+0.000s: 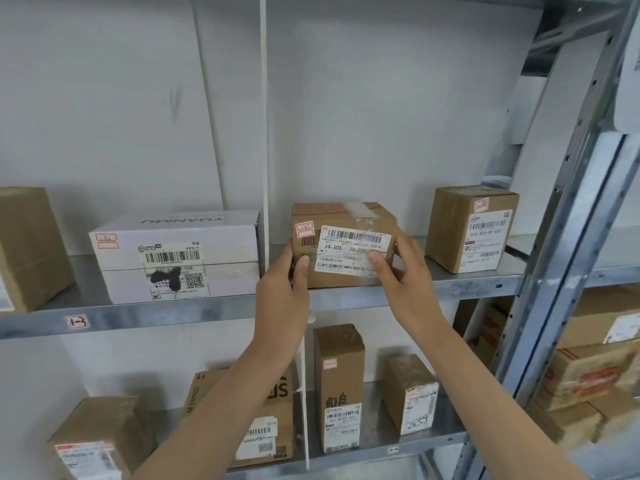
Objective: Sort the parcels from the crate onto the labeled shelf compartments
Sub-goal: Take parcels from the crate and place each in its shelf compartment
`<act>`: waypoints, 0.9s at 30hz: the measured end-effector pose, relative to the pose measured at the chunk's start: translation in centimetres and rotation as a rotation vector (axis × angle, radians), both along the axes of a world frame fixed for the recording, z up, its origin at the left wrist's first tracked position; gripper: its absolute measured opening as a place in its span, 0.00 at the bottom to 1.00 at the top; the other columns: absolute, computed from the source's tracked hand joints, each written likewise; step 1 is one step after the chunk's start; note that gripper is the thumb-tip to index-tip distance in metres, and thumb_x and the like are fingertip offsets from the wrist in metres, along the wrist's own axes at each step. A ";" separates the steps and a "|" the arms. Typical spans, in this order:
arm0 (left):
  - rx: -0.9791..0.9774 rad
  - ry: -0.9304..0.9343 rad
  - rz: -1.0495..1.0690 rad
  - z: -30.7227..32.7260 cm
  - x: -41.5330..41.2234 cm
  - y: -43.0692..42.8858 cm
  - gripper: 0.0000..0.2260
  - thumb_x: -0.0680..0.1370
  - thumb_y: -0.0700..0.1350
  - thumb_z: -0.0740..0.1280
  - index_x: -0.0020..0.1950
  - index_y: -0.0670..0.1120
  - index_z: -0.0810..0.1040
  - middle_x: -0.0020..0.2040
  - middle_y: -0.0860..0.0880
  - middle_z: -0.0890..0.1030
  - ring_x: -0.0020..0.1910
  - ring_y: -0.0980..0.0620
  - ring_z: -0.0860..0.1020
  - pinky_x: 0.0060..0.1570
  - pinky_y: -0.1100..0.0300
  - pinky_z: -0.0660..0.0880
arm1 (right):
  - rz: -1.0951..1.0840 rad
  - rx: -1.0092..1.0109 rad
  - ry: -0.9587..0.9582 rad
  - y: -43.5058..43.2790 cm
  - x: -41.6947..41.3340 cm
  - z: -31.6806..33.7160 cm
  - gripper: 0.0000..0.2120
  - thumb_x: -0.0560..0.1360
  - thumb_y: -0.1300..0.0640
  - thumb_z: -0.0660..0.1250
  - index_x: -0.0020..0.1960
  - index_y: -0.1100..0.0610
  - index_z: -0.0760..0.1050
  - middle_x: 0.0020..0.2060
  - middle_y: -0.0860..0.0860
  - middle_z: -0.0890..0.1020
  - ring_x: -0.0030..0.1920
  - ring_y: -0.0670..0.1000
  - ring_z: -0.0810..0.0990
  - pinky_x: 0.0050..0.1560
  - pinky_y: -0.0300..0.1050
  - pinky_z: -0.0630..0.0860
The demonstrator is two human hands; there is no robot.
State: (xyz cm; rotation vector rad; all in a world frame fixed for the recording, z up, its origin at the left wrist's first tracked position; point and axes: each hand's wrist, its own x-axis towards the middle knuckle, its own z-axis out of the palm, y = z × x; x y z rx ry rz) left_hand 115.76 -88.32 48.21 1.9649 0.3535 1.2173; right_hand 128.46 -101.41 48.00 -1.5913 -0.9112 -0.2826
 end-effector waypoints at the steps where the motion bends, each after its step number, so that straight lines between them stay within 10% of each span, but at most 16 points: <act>1: -0.006 0.004 -0.009 0.1 -0.2 0.0 0.13 0.84 0.43 0.59 0.66 0.53 0.75 0.50 0.64 0.78 0.49 0.72 0.75 0.47 0.81 0.67 | -0.028 0.000 -0.020 -0.1 0.1 -0.1 0.20 0.81 0.51 0.64 0.72 0.50 0.67 0.65 0.44 0.71 0.64 0.39 0.73 0.63 0.43 0.78; 4: 0.017 -0.044 -0.043 0.2 -1.5 -0.8 0.18 0.83 0.41 0.62 0.67 0.61 0.66 0.56 0.71 0.72 0.55 0.79 0.70 0.54 0.84 0.62 | -0.185 0.097 -0.067 -0.6 -0.4 -0.6 0.23 0.82 0.53 0.62 0.76 0.52 0.63 0.71 0.43 0.64 0.71 0.43 0.66 0.72 0.46 0.69; 9: 0.126 -0.083 -0.045 -1.5 -3.9 -0.9 0.19 0.82 0.38 0.63 0.73 0.47 0.70 0.65 0.64 0.72 0.65 0.74 0.67 0.65 0.79 0.60 | -0.287 0.299 -0.222 -1.0 -3.5 -1.1 0.09 0.81 0.62 0.63 0.60 0.59 0.73 0.58 0.49 0.67 0.61 0.49 0.70 0.62 0.42 0.73; 15: 0.249 -0.029 0.075 -3.5 -8.7 2.9 0.09 0.81 0.37 0.65 0.59 0.43 0.80 0.55 0.53 0.80 0.58 0.63 0.75 0.58 0.71 0.69 | 0.137 -0.021 -0.128 2.9 -8.7 -1.7 0.05 0.81 0.64 0.63 0.52 0.57 0.76 0.48 0.49 0.79 0.51 0.43 0.77 0.53 0.28 0.70; 27: 0.146 0.573 0.653 -7.2 -34.4 13.6 0.14 0.81 0.48 0.63 0.67 0.51 0.75 0.66 0.56 0.76 0.61 0.55 0.77 0.59 0.58 0.74 | 0.952 -0.585 -0.304 23.9 -27.5 -5.5 0.13 0.83 0.51 0.60 0.67 0.49 0.71 0.62 0.41 0.74 0.62 0.39 0.73 0.67 0.42 0.72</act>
